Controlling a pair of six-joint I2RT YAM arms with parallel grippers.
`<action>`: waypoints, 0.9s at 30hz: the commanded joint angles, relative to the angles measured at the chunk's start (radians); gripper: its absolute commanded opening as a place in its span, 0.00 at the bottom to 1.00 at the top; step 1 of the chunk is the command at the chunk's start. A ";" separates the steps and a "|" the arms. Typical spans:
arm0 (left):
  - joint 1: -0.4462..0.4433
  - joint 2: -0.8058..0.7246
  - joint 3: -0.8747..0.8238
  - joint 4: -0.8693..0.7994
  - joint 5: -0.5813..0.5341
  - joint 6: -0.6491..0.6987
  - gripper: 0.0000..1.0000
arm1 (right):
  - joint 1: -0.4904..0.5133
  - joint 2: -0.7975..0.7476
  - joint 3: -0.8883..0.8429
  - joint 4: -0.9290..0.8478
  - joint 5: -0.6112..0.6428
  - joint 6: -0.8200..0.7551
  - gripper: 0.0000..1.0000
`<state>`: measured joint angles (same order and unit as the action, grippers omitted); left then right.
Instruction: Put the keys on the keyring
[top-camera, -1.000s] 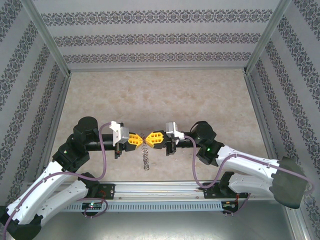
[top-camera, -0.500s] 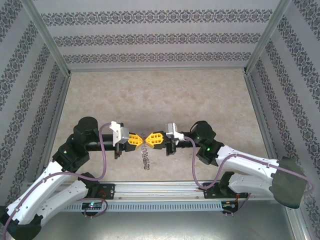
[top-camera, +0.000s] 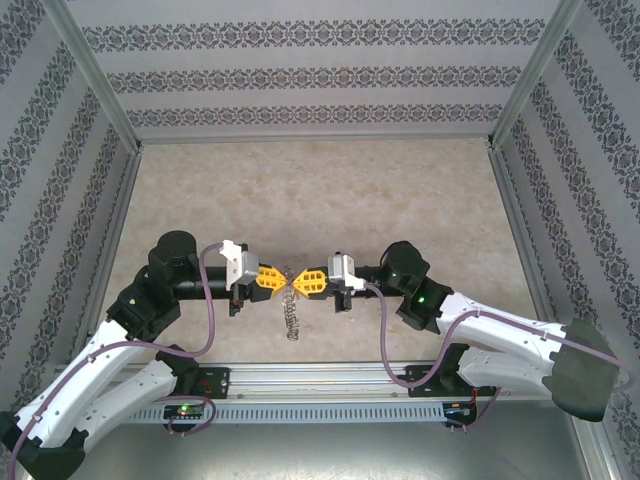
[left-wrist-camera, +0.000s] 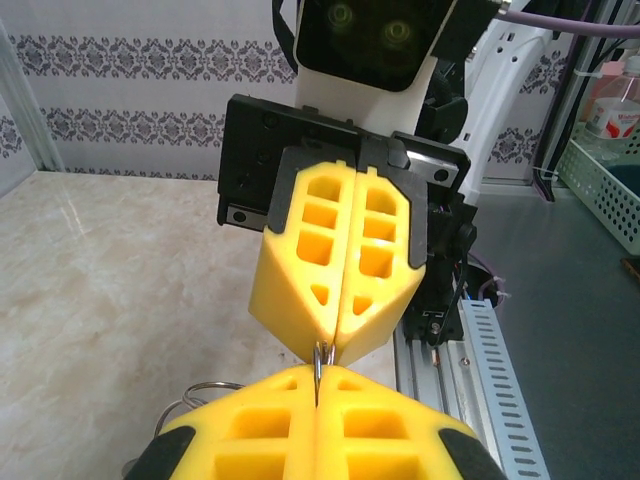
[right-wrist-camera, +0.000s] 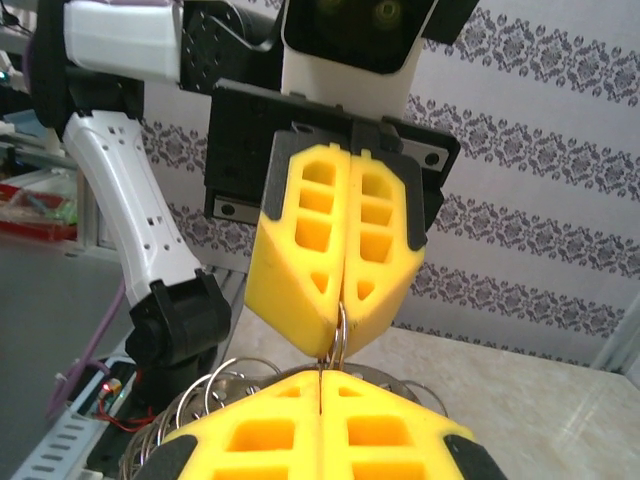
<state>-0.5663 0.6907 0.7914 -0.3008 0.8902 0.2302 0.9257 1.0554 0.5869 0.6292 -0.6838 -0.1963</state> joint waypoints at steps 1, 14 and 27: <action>0.021 -0.005 0.005 0.095 0.029 -0.015 0.00 | 0.018 -0.015 -0.010 -0.053 0.023 -0.078 0.00; 0.048 0.002 0.000 0.126 0.057 -0.038 0.00 | 0.021 -0.026 -0.020 -0.077 0.053 -0.101 0.00; 0.053 0.001 -0.004 0.136 0.062 -0.047 0.00 | 0.022 -0.073 -0.039 -0.101 0.053 -0.092 0.14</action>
<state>-0.5331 0.7078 0.7815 -0.2546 0.9382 0.1944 0.9405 0.9970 0.5686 0.5617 -0.6102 -0.2890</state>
